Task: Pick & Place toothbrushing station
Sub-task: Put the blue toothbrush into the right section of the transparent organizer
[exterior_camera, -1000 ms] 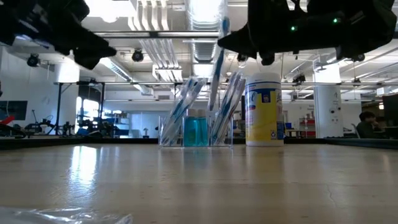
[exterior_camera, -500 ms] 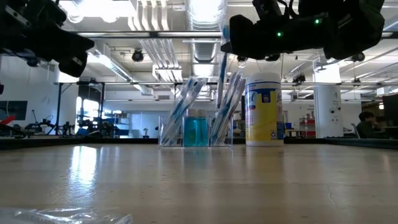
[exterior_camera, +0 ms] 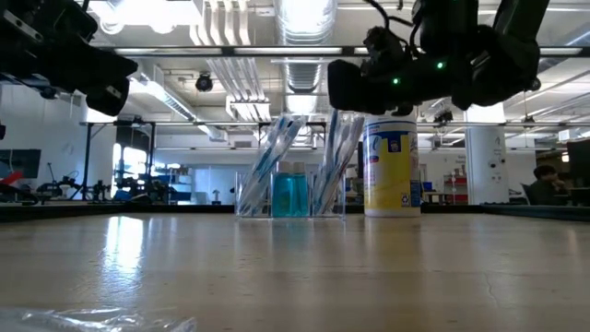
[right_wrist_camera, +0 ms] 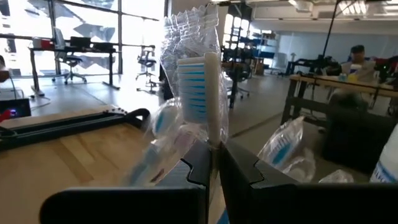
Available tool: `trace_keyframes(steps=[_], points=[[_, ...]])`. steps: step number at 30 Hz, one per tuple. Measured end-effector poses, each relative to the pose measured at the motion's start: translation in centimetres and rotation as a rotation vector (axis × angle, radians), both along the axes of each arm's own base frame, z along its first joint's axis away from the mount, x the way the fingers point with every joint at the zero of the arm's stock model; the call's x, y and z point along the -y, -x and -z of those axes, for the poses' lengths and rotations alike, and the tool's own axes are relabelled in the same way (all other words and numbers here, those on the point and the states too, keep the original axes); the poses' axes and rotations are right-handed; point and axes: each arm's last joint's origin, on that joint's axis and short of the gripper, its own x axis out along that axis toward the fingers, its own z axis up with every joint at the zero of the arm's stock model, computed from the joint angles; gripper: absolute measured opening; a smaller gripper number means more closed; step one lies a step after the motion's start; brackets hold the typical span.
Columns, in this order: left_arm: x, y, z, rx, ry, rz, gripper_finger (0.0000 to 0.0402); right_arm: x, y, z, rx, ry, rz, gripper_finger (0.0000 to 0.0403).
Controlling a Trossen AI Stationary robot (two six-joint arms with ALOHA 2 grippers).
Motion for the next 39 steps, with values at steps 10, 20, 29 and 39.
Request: trace_keyframes(steps=[10,20,29,39], points=[[0.0,0.0,0.0,-0.001,0.000,0.000,0.0016,0.6,-0.6,2.5,0.020,-0.062,0.019,0.0013],[0.0,0.0,0.0,0.000,-0.001,0.000,0.0009,1.9,-0.7,4.7,0.085,-0.190,0.076,0.0013],[0.0,0.0,0.0,-0.001,-0.003,0.000,0.0017,2.2,-0.8,5.4,0.082,-0.201,0.087,0.0014],[0.0,0.0,0.0,-0.001,-0.003,0.000,0.0018,1.2,-0.7,3.3,0.052,-0.138,0.022,0.0108]])
